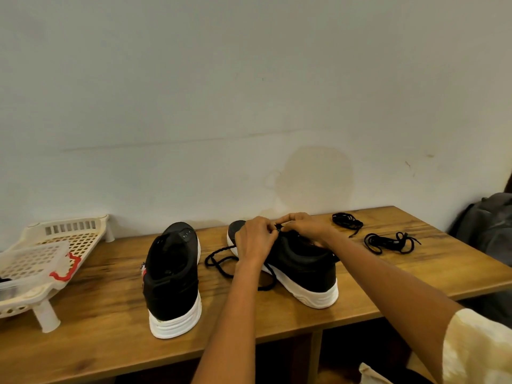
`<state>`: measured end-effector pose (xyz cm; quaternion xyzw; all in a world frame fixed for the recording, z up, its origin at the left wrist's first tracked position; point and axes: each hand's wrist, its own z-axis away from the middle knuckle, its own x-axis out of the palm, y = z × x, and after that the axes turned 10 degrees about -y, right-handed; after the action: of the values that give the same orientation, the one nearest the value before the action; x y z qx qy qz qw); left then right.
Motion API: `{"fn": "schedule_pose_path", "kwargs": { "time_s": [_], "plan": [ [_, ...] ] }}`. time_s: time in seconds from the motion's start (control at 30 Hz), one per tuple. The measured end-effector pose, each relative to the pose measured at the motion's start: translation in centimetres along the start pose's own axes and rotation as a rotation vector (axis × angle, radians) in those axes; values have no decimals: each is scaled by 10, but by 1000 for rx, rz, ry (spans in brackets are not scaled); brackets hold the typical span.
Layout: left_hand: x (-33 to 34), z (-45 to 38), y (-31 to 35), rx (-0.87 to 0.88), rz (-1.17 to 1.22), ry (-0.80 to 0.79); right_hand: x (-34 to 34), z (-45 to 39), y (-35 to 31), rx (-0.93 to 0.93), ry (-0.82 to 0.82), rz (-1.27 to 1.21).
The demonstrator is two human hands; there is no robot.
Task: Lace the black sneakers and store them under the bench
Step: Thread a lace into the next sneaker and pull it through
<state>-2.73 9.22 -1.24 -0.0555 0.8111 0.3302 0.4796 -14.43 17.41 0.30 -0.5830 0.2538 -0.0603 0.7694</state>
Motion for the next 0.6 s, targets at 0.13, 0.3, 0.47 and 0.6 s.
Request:
{"fn": "schedule_pose_path", "kwargs": {
  "time_s": [0.13, 0.3, 0.47, 0.6],
  "plan": [
    [1, -2, 2, -44, 21, -56, 0, 1, 1, 0, 19, 8],
    [3, -3, 3, -109, 61, -74, 1, 4, 0, -7, 50, 8],
    [5, -2, 6, -144, 109, -43, 2, 2, 0, -41, 51, 28],
    [6, -1, 5, -145, 155, -3, -1, 5, 0, -50, 50, -14]
  ]
}}
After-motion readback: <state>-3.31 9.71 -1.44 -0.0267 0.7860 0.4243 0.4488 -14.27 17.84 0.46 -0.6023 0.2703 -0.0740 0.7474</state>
